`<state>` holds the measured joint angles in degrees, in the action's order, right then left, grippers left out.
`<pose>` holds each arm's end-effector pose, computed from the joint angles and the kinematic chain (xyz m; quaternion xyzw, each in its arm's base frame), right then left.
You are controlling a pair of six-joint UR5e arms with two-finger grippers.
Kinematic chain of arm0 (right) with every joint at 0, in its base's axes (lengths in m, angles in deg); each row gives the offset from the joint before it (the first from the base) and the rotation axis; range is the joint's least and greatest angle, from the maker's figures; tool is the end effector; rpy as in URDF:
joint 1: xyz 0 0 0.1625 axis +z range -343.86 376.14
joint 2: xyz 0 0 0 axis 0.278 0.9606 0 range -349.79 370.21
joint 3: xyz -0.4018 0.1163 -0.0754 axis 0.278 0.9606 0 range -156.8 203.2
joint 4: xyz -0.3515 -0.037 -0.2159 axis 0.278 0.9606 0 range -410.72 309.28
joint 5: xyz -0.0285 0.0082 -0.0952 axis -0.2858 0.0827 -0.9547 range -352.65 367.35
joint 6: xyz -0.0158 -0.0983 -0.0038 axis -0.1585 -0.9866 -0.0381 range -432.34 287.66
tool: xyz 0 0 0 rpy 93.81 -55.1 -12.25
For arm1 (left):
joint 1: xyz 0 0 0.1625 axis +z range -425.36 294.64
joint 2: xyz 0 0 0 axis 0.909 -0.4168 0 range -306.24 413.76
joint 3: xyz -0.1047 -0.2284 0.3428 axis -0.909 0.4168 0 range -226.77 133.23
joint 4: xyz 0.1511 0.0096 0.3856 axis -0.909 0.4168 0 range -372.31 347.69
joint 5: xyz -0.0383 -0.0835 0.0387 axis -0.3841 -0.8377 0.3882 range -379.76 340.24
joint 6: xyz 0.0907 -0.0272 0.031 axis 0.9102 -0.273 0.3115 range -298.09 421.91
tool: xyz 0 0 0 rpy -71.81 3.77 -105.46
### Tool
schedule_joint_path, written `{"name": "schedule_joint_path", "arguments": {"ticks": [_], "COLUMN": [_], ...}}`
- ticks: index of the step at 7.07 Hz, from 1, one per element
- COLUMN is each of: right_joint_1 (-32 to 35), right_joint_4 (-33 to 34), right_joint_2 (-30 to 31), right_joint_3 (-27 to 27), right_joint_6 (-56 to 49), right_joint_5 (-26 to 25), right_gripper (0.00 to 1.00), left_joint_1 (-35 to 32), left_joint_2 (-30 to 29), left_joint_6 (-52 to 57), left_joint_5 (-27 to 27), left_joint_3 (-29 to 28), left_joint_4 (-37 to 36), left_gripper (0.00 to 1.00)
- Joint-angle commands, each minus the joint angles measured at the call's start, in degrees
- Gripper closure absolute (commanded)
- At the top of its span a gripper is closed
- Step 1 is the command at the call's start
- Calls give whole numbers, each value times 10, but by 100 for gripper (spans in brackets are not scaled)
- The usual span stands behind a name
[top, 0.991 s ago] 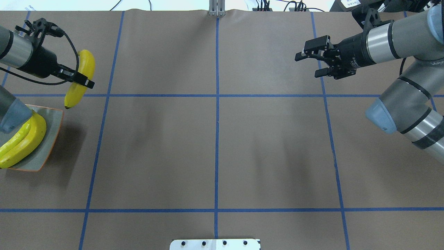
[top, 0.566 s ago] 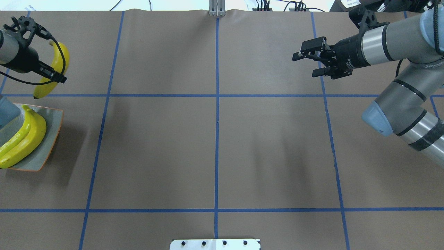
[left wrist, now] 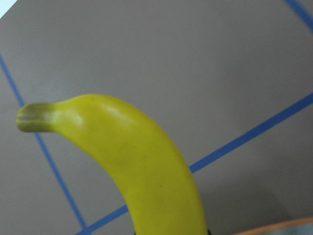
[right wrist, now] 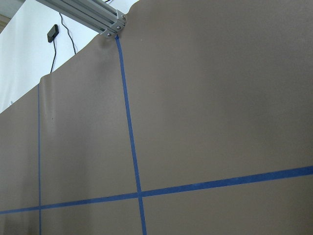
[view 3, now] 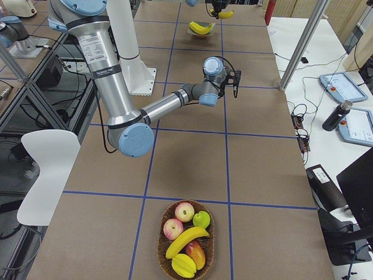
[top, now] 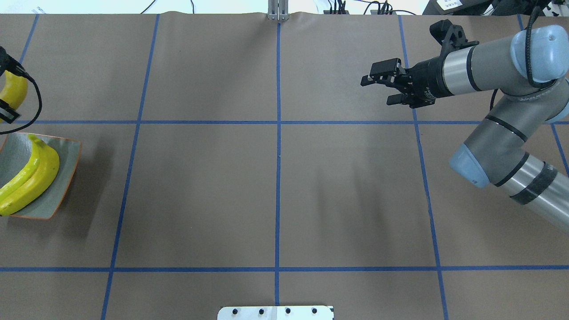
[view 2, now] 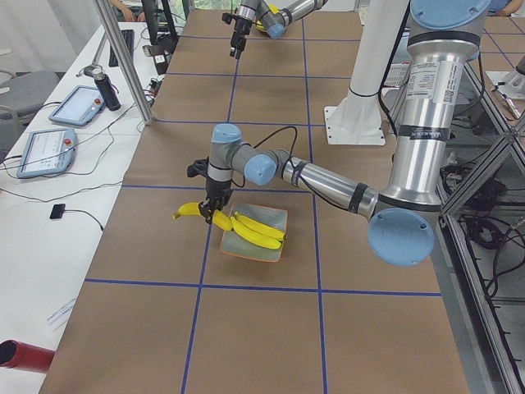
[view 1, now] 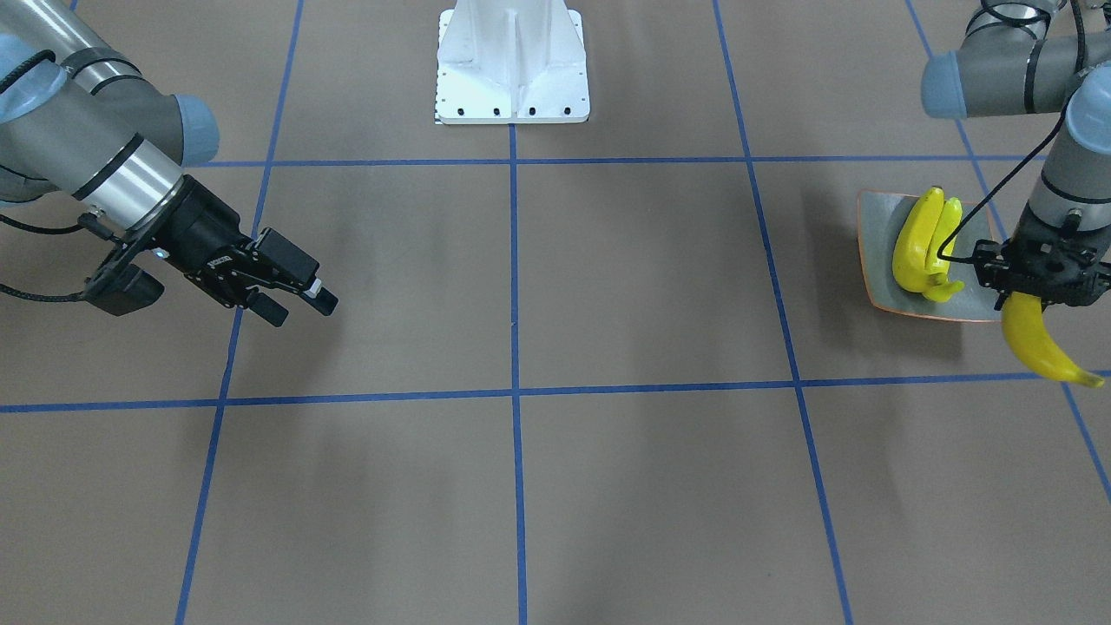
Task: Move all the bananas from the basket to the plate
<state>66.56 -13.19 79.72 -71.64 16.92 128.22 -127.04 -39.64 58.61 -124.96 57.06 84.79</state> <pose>-0.3240 -0.5209 0.3135 0.0745 -0.6354 0.1634 0.7510 0.1572 -0.5176 0.5171 0.1657 0.1814 0.2371 0.9399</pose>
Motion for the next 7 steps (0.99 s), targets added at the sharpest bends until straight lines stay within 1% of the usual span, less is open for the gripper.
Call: {"name": "schedule_joint_path", "arguments": {"ticks": [1,3,4,6,7], "right_joint_1": [-12,-18,-19,-23,-23], "right_joint_4": [0,0,0,0,0], "right_joint_2": [0,-1,-2,-3,-3], "right_joint_3": [-3,-5,-5,-7,-9], "right_joint_6": [5,6,6,7,7], "right_joint_5": [-14,-22,-23,-31,-30], "right_gripper": [0,0,0,0,0], "left_joint_1": [22,73,97,112,117], "left_joint_2": [43,70,80,130,135], "left_joint_6": [1,-6,-19,-19,-19], "left_joint_5": [69,101,106,104,105], "left_joint_3": [18,21,24,66,67], "left_joint_4": [-5,-5,-5,-6,-6], "left_gripper": [100,100,100,100,100]}}
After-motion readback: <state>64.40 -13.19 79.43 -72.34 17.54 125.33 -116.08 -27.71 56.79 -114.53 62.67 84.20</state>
